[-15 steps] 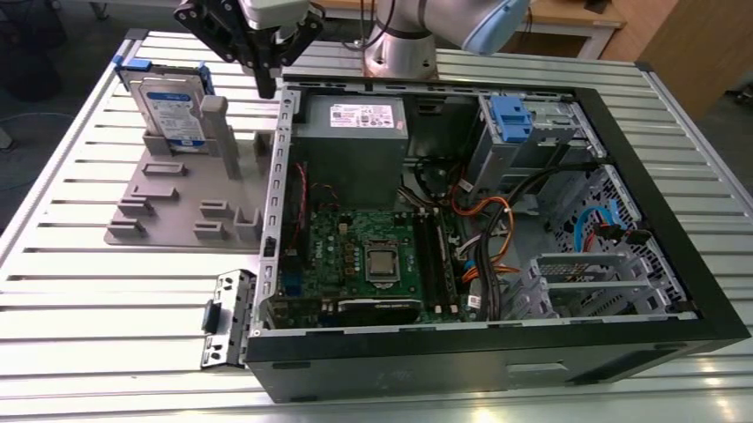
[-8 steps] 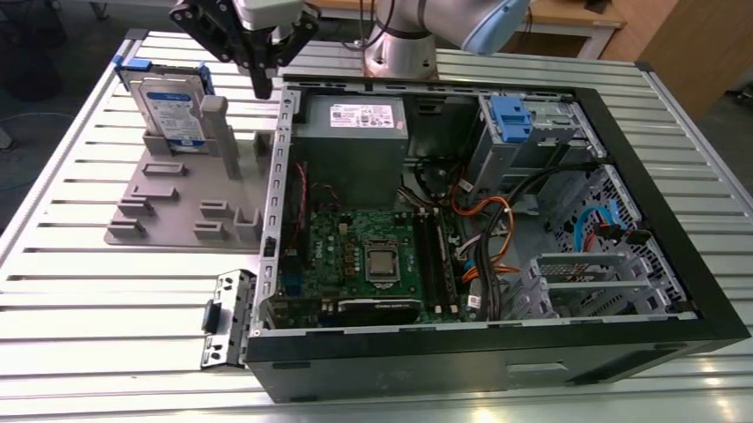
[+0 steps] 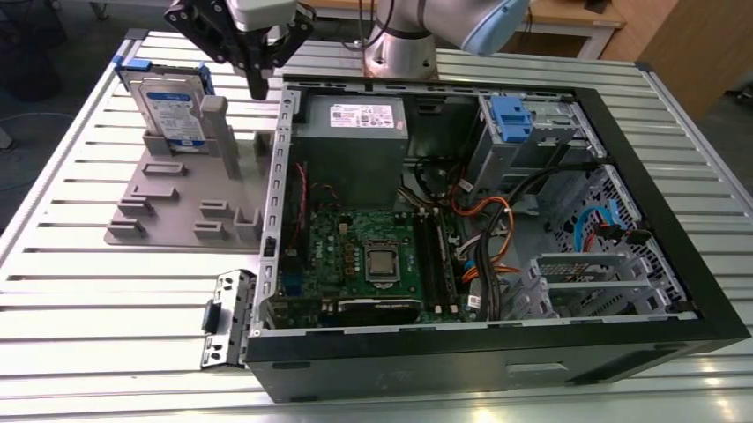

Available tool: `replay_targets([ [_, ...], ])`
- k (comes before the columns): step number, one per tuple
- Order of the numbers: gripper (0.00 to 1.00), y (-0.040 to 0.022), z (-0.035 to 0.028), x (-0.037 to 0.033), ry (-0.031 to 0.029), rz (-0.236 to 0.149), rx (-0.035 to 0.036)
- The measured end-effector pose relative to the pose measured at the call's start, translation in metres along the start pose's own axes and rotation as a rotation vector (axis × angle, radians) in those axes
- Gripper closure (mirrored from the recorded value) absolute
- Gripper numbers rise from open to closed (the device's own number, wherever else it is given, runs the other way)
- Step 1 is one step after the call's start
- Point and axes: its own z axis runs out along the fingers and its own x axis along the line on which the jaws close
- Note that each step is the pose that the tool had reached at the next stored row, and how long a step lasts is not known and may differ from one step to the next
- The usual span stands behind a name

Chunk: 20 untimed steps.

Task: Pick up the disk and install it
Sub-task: 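Reach for the disk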

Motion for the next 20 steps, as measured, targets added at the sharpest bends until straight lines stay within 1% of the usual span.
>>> replay_targets([
  [11, 0.90, -0.0003, 0.0014, 0.0081, 0.0000, 0.000, 0.0001],
  [20, 0.90, -0.0007, 0.0023, 0.0133, 0.0001, 0.000, 0.0001],
])
